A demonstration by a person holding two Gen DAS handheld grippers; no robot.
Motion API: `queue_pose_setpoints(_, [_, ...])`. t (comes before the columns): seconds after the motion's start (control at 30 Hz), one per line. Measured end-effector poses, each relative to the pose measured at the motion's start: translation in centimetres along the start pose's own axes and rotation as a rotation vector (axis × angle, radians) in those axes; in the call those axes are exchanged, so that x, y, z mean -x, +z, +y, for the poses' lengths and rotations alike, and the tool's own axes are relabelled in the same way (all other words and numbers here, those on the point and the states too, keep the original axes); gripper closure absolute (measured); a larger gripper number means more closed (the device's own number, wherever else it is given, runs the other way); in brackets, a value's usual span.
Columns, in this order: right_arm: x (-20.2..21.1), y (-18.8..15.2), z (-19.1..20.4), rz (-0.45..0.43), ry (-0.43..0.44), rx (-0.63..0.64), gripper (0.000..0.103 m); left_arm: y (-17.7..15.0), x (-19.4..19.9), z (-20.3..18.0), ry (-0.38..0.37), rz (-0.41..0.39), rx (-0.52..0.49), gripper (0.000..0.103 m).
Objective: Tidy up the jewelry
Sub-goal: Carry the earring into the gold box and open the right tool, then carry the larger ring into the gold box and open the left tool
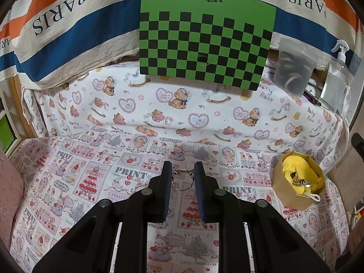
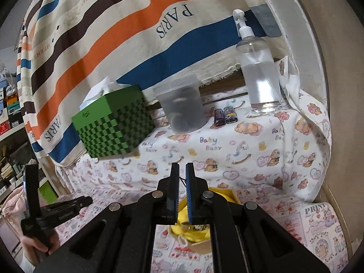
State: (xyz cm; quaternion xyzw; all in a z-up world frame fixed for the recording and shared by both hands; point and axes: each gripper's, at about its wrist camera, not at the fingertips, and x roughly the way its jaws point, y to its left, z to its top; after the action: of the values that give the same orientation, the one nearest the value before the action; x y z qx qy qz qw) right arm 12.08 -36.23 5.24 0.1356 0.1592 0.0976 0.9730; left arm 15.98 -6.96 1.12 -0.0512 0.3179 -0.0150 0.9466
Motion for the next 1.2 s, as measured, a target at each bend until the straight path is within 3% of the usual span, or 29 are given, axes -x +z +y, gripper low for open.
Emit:
queue_pose_setpoints(0.17, [-1.8, 0.0, -0.2, 0.019, 0.027, -0.018, 0.097, -0.1, -0.1, -0.3, -0.002, 0.0, -0.014, 0.084])
queue_pose_setpoints(0.33, [-4.1, -1.4, -0.3, 0.103, 0.033, 0.001, 0.095, -0.1, 0.0, -0.5, -0.008, -0.004, -0.024, 0.084])
queue_pose_setpoints(0.4, [-4.6, -1.6, -0.2, 0.132, 0.025, 0.003, 0.08, -0.1, 0.0, -0.5, -0.008, -0.007, -0.028, 0.084])
queue_pose_setpoints(0.47, [-4.7, -1.8, -0.5, 0.141, 0.036, -0.022, 0.043, -0.1, 0.0, -0.6, -0.011, -0.008, -0.03, 0.084])
queue_pose_setpoints(0.63, [-4.2, -1.3, -0.8, 0.148, -0.01, -0.028, 0.035, -0.3, 0.4, -1.3, -0.039, -0.019, -0.051, 0.084])
queue_pose_setpoints(0.83, [-5.3, -1.4, -3.3, 0.243, -0.153, -0.09, 0.032, 0.3, 0.8, -4.1, -0.164, -0.011, -0.078, 0.084])
queue_pose_setpoints(1.03, [-5.4, -1.3, -5.5, 0.259, -0.25, -0.13, 0.032, 1.5, -0.6, -9.8, -0.249, 0.042, -0.143, 0.084])
queue_pose_setpoints(1.2, [-5.0, -1.0, -7.8, 0.27, -0.244, -0.228, 0.032, 2.0, -2.2, -14.5, -0.32, 0.097, -0.185, 0.084])
